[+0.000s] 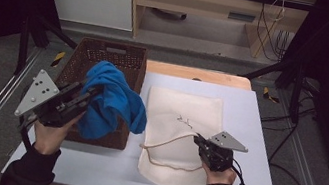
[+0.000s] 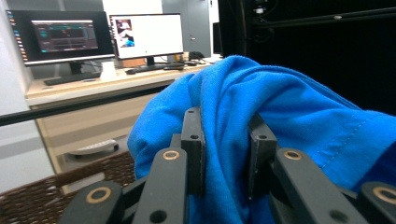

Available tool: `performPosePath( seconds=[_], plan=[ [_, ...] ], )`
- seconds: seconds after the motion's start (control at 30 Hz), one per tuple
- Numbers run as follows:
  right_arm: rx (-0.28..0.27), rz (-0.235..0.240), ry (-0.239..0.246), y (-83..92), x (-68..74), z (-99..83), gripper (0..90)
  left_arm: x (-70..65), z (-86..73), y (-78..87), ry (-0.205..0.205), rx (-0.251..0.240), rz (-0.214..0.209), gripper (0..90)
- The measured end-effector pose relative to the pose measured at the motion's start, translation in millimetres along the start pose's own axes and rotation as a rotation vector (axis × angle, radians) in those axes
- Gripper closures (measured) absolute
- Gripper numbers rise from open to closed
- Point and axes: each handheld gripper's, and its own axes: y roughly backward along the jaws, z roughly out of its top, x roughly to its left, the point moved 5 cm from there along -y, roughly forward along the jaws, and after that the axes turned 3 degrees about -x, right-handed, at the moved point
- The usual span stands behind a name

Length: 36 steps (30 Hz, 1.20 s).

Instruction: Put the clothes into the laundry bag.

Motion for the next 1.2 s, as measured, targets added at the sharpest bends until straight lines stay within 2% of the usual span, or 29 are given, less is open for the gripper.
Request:
performPosePath(
  seconds=[0.3, 0.47, 0.8, 0.93, 1.2],
  plan=[
    [0.0, 0.004, 0.006, 0.0, 0.4, 0.2, 88.0, -39.6, -8.7, -1.1, -0.016, 0.005, -0.103, 73.0],
    [-0.001, 0.003, 0.005, 0.1, 0.0, 0.3, 88.0, -56.8, -13.1, -6.2, -0.036, 0.005, -0.138, 73.0],
    [-0.002, 0.005, 0.008, -0.8, 0.1, 0.3, 88.0, -86.6, -31.0, -21.7, -0.027, 0.056, -0.221, 72.9],
    [-0.006, 0.004, -0.002, -0.3, -0.7, 0.7, 88.0, -100.6, -40.3, -31.8, -0.012, 0.086, -0.256, 72.9],
    [-0.011, 0.006, -0.006, 0.9, -1.2, 1.3, 88.0, -132.5, -66.2, -46.5, -0.037, 0.16, -0.326, 72.9]
  ],
)
